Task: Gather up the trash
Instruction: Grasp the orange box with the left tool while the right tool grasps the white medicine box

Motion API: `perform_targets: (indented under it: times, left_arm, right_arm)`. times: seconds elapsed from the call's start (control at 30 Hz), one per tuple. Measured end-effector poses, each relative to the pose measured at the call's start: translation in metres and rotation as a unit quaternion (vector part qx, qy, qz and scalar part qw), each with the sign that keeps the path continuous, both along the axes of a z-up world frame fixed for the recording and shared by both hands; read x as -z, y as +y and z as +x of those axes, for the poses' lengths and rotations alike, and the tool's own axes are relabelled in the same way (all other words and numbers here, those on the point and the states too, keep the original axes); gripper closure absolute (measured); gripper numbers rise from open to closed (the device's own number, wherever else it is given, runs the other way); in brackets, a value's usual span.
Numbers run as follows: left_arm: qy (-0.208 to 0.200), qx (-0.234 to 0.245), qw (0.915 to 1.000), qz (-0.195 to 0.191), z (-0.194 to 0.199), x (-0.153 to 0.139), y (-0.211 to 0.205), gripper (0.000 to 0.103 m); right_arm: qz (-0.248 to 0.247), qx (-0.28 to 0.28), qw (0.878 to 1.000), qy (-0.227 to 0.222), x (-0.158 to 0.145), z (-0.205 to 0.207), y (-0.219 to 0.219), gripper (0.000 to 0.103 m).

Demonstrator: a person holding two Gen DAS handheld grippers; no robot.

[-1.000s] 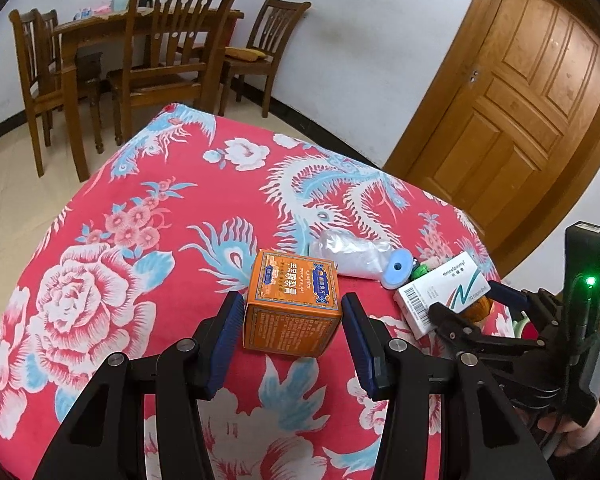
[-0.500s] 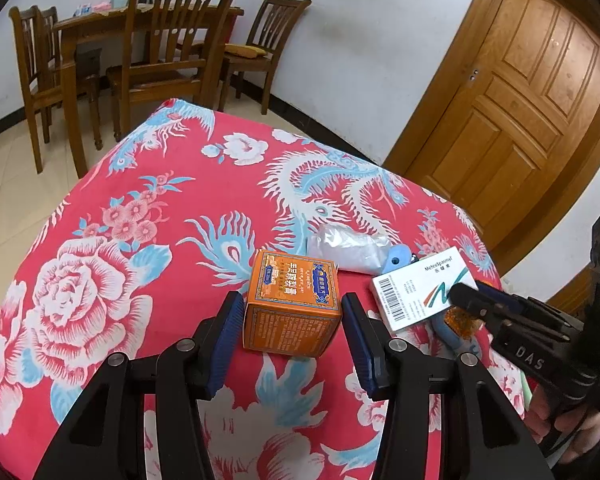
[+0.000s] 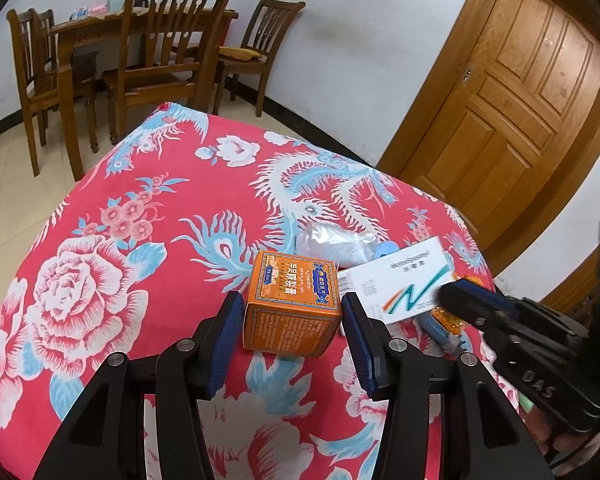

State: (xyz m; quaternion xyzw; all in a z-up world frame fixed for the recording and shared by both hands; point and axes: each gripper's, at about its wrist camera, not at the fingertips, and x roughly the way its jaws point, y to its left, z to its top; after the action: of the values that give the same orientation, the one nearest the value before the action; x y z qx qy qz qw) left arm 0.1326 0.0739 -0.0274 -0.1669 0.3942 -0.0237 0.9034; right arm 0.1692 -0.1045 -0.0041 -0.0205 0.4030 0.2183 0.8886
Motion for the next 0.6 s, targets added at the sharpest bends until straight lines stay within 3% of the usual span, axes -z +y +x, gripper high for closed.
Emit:
perform_targets:
  times: [0.1,0.3,0.53,0.57,0.6]
  left_arm:
    - [0.000,-0.001,1.0000,0.003,-0.002,0.000,0.003,0.051]
    - [0.003,-0.011,0.9999,-0.001,-0.005,0.001,0.014,0.051]
    - [0.000,-0.020,0.9998,-0.001,-0.011,-0.001,0.022,0.051]
    - [0.000,-0.020,0.9998,0.000,-0.012,-0.002,0.023,0.051]
    - [-0.001,-0.020,0.9998,0.002,-0.013,-0.002,0.023,0.051]
  right_arm:
    - [0.021,-0.009,1.000,0.017,0.006,0.002,0.004,0.077]
    - [0.022,-0.020,0.999,0.024,0.010,-0.007,0.011,0.079]
    - [0.016,-0.043,0.997,0.070,0.028,-0.032,0.011,0.079]
    - [0.013,-0.045,0.996,0.070,0.028,-0.034,0.011,0.078]
    - [0.010,-0.046,0.997,0.068,0.029,-0.035,0.010,0.070]
